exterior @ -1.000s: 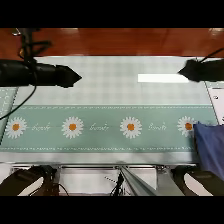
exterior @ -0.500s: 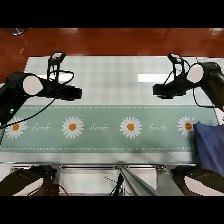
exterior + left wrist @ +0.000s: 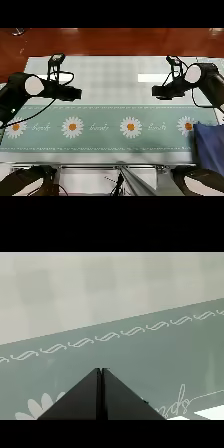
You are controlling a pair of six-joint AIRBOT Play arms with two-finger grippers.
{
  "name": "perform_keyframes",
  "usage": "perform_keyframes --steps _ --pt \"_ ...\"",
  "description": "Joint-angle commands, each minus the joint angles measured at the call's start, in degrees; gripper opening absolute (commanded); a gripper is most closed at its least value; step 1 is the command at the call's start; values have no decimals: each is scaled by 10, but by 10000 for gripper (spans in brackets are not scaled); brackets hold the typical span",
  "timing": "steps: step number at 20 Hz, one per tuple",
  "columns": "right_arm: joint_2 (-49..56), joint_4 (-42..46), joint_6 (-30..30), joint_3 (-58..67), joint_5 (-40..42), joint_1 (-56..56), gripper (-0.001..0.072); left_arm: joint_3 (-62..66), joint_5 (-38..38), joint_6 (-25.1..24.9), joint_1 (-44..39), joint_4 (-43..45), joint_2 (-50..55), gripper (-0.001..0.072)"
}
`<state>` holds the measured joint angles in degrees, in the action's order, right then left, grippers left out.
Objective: Fold the shirts.
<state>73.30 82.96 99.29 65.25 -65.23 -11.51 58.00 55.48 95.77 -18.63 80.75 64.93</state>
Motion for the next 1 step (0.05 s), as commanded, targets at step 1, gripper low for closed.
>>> perform_keyframes --steps 1 --pt "0 0 1 0 -1 0 20 0 0 0 0 1 0 20"
